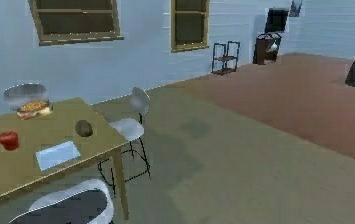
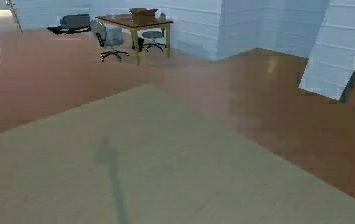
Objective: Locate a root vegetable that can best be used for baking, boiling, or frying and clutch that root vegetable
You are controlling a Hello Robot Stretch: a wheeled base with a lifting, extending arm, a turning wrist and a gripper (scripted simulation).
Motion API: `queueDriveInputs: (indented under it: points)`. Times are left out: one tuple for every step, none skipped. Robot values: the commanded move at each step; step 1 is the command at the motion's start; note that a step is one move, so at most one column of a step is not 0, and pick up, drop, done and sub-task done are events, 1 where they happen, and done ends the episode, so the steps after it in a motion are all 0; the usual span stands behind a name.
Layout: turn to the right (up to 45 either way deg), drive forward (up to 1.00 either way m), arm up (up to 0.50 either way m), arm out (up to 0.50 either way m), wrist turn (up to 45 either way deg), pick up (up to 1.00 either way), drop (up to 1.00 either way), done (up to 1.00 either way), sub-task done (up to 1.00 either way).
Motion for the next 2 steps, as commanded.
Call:
queueDriveInputs:
  points:
    - [0.0, 1.00, 0.00, 0.00, 0.0, 0.00, 0.00, 0.00, 0.00]
    - [0.0, 0.40, 0.00, 0.00, 0.0, 0.00, 0.00, 0.00, 0.00]
